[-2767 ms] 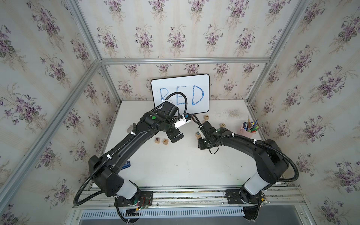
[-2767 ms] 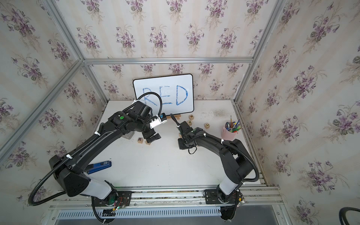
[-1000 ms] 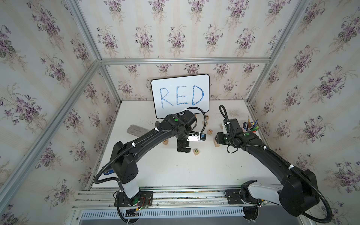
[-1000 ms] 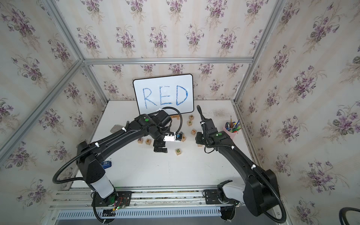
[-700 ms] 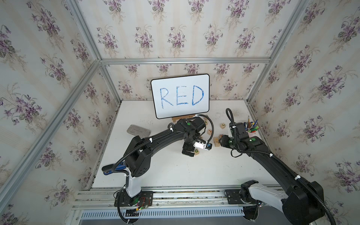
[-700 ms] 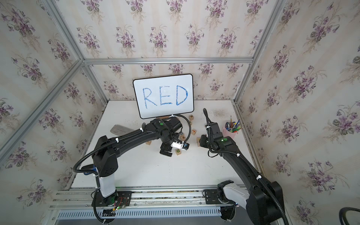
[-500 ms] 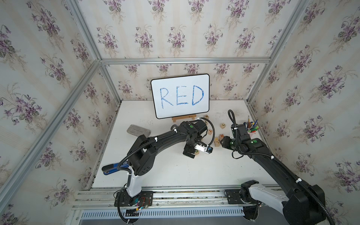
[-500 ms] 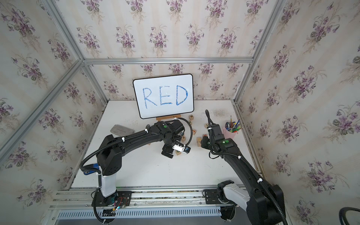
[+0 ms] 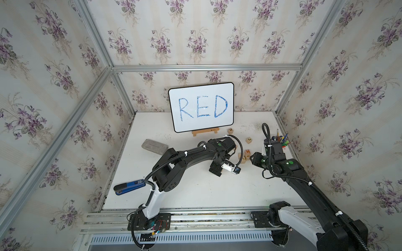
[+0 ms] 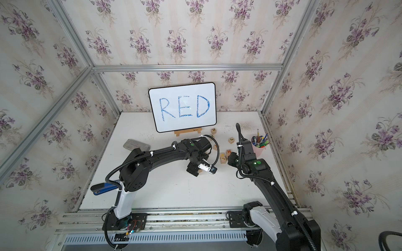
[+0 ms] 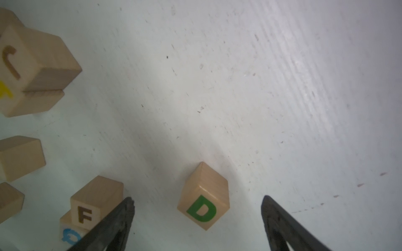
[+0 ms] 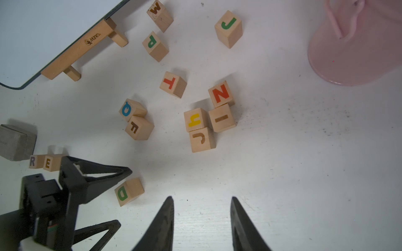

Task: Assemble the uppercase word "red" with letter blocks
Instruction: Pick up the letter block from the center of the board.

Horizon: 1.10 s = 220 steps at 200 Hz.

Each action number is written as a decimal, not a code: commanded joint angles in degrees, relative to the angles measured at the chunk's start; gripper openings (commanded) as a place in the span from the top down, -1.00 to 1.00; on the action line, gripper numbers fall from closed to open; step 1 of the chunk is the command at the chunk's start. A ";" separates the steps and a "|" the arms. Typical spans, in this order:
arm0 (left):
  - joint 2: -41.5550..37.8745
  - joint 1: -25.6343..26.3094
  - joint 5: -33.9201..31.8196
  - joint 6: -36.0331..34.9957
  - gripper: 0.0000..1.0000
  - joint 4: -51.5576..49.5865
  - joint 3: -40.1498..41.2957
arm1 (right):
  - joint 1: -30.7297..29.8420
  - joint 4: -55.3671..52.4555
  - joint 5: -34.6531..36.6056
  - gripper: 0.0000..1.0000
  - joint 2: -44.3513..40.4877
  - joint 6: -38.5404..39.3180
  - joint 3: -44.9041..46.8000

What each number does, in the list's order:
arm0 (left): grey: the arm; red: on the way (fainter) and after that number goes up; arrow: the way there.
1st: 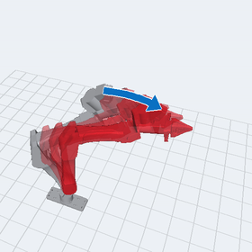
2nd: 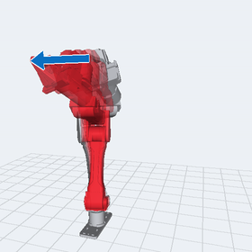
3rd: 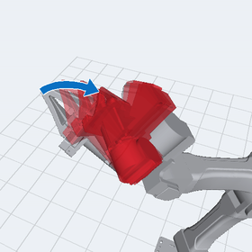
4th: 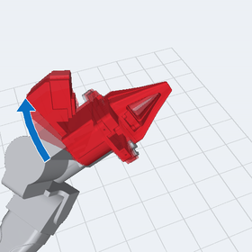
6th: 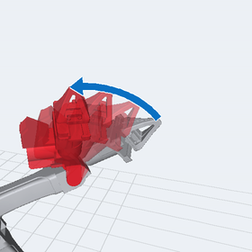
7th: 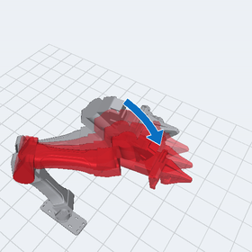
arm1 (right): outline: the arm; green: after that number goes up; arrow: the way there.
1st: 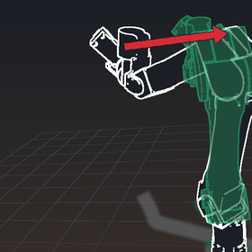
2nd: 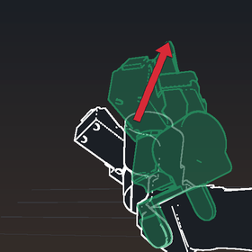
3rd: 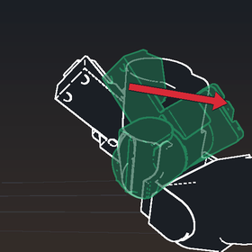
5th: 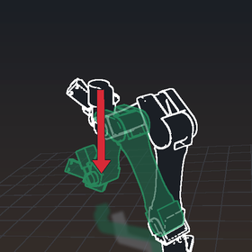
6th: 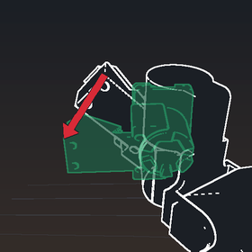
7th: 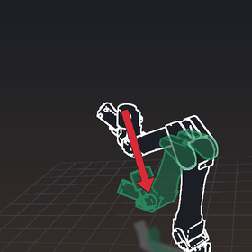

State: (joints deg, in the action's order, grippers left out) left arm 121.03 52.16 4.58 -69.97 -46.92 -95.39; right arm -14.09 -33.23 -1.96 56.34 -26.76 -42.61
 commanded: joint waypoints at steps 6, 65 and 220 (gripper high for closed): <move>0.40 0.05 -0.10 -2.73 -0.75 0.07 0.34 | 0.27 0.16 -0.15 0.23 0.35 0.22 -0.03; 1.02 0.05 -0.58 -3.88 -0.40 0.24 1.23 | 0.55 1.21 -0.32 0.24 0.57 0.82 0.77; 2.51 -0.04 -2.75 -7.04 0.17 0.29 1.79 | 0.81 1.59 -1.21 0.26 0.51 1.31 1.05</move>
State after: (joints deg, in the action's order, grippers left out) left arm 123.20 52.14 2.00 -75.33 -45.91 -93.38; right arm -13.26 -32.38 -2.83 57.19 -25.28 -41.60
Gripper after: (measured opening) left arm 0.449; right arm 0.372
